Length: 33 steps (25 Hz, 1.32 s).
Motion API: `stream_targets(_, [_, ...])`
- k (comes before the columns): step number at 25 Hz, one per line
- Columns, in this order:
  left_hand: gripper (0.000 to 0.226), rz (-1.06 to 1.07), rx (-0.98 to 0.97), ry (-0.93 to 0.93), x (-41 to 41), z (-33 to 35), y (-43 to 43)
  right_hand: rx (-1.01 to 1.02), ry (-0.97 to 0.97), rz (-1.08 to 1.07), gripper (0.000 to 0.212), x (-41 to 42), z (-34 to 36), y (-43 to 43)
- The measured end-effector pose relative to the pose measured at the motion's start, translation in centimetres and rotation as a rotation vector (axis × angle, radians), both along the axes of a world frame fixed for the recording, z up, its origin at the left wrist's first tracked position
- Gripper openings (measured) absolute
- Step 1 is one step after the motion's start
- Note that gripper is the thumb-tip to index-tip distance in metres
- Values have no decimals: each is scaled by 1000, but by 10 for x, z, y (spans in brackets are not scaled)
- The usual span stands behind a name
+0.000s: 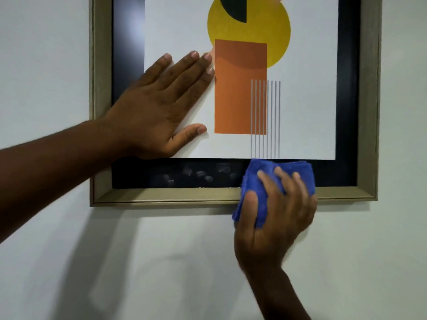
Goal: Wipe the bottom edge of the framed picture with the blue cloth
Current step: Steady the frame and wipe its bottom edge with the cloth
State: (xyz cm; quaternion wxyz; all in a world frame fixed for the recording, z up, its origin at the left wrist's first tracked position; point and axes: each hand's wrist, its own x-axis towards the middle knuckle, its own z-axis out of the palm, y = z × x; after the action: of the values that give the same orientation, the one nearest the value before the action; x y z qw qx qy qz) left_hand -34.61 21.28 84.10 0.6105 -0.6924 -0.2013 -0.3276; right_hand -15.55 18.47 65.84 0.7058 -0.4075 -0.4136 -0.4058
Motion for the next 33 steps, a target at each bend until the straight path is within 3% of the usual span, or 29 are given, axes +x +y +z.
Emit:
stream_targets(2, [83, -12, -7, 8, -2, 2, 0, 9, 119, 62, 35, -24, 13, 2])
stream_targets(5, [84, -14, -33, 13, -4, 0, -1, -24, -138, -14, 37, -35, -14, 1])
stream_targets(6, [84, -13, -36, 5, -3, -1, 0, -19, -136, -27, 38, -31, -15, 2])
stream_targets(9, [86, -14, -44, 2, -3, -1, 1, 11, 109, 32, 36, -54, 11, 9])
stream_targets(13, [84, -27, -43, 2, -9, -2, 0, -24, -221, -51, 35, -48, -15, 4])
stream_targets(17, [82, -29, -43, 1, -13, -8, 2, -1, 77, 20, 34, -68, 10, 11])
stream_targets(20, [82, -39, -55, 25, -17, -3, 0, -31, -263, -41, 38, -66, -13, 9])
stream_targets(21, [82, -29, -45, 39, -18, -3, 1, -23, -284, -60, 39, -55, -16, 8])
stream_targets(24, [81, -13, -54, 63, -21, 0, 1, 2, -43, -15, 37, -68, 6, 15])
stream_targets(25, [81, -14, -60, 67, -22, 1, 0, -11, -42, -8, 37, -82, 7, 15])
stream_targets(28, [80, -11, -54, 72, -23, 4, -1, -29, -279, -52, 36, -81, -9, 11])
stream_targets(32, [78, 1, -76, 81, -24, 6, -2, -19, -4, 0, 35, -106, 11, 14])
stream_targets(33, [77, 5, -80, 87, -25, 7, -2, -34, -35, -8, 36, -124, 12, 15])
